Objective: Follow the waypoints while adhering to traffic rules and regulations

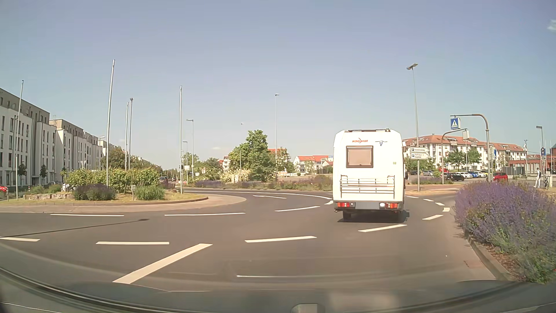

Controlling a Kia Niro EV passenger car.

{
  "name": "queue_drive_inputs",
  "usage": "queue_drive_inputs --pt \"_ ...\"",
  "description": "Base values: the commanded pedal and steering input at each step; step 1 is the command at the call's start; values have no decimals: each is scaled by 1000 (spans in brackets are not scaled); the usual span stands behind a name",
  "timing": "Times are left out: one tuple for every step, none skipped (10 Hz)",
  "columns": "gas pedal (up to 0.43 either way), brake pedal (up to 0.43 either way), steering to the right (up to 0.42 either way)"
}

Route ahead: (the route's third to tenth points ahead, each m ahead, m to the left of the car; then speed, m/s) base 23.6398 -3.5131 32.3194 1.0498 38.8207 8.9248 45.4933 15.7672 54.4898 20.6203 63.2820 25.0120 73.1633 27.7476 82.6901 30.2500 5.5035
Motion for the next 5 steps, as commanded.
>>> queue_drive_inputs --pt "150 0 158" --pt "150 0 167" --pt "150 0 171" --pt "150 0 176" --pt "150 0 179"
